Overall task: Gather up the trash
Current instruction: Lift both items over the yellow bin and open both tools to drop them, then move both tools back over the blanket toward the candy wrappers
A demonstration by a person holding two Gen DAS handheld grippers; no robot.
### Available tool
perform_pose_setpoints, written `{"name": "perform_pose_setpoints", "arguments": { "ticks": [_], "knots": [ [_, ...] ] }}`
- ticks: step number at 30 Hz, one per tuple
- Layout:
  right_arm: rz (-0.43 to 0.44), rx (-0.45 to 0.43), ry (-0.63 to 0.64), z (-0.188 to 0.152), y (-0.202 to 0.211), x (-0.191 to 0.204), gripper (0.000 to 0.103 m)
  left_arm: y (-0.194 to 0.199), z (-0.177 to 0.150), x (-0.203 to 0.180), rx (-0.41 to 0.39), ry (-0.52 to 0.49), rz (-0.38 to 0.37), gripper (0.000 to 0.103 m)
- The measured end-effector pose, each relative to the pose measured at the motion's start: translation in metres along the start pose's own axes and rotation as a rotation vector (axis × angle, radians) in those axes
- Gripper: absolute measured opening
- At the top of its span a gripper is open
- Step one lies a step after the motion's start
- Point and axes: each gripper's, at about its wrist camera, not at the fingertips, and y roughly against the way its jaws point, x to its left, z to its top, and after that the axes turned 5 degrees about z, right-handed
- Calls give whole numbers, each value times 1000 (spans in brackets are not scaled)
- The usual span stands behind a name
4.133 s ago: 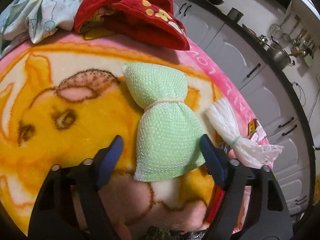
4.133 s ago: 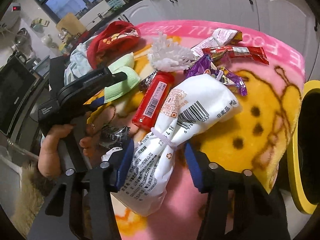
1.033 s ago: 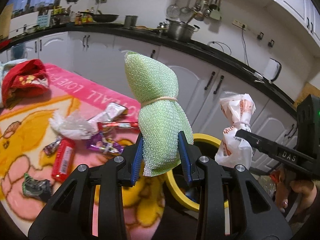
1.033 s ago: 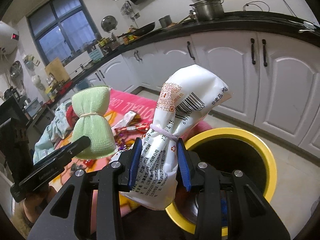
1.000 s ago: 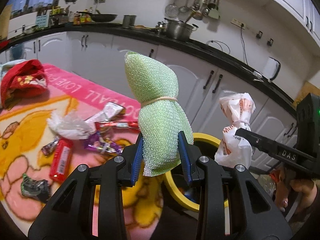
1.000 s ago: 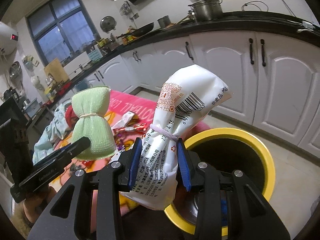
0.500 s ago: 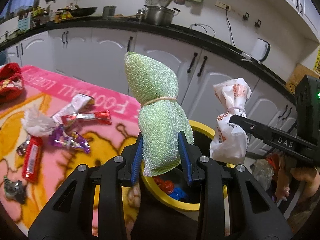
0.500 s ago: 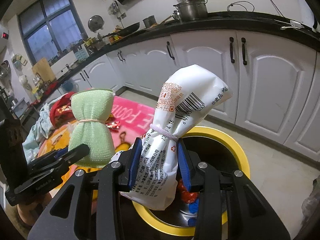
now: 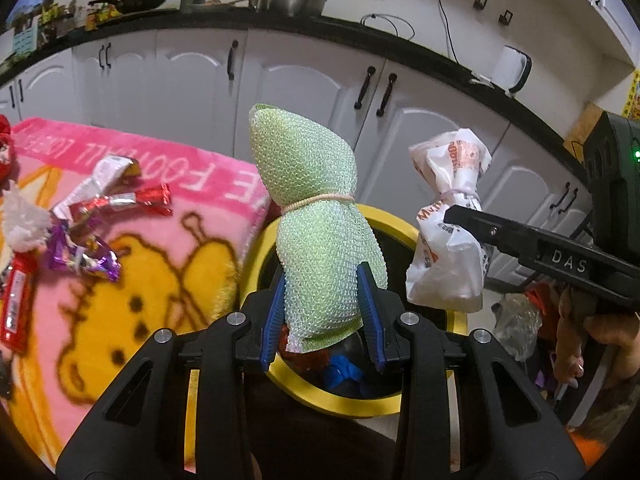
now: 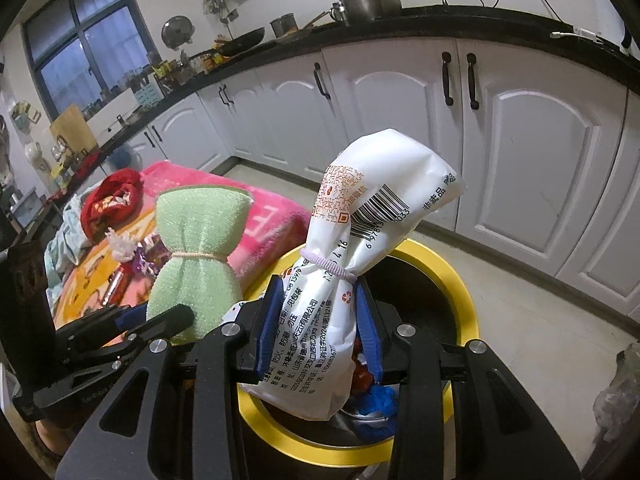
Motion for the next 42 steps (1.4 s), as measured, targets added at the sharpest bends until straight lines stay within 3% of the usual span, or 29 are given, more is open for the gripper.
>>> {"name": "perform_pose_setpoints", "arguments": {
  "ticks": [11,13,14,17,20,23,29,42],
  "knots": [
    [-23,49,-51,-7,-14,-14,38,-20,-9,-2,59,15,-17,29],
    [-25,51,-58,-8,-15,-16,44,-22,-9,-1,66,23,-21,31],
    [-30,48,-65,-7,-15,-18,52,-23,-10,-1,69,26,-21,32],
    [-37,34,-86,-7,-13,-21,55,-25,-11,3,75,39,-9,33],
    [-40,23,-110,-6,-10,-26,55,-23,-11,7,74,55,-4,48],
    [-46,16,-117,-4,-8,-29,56,-17,-11,11,60,64,13,56],
    [-41,-1,-105,-3,-4,-23,63,-3,-10,19,25,92,37,91],
    [-24,-69,29,0,10,12,70,44,-4,41,-101,123,133,92]
  ]
}}
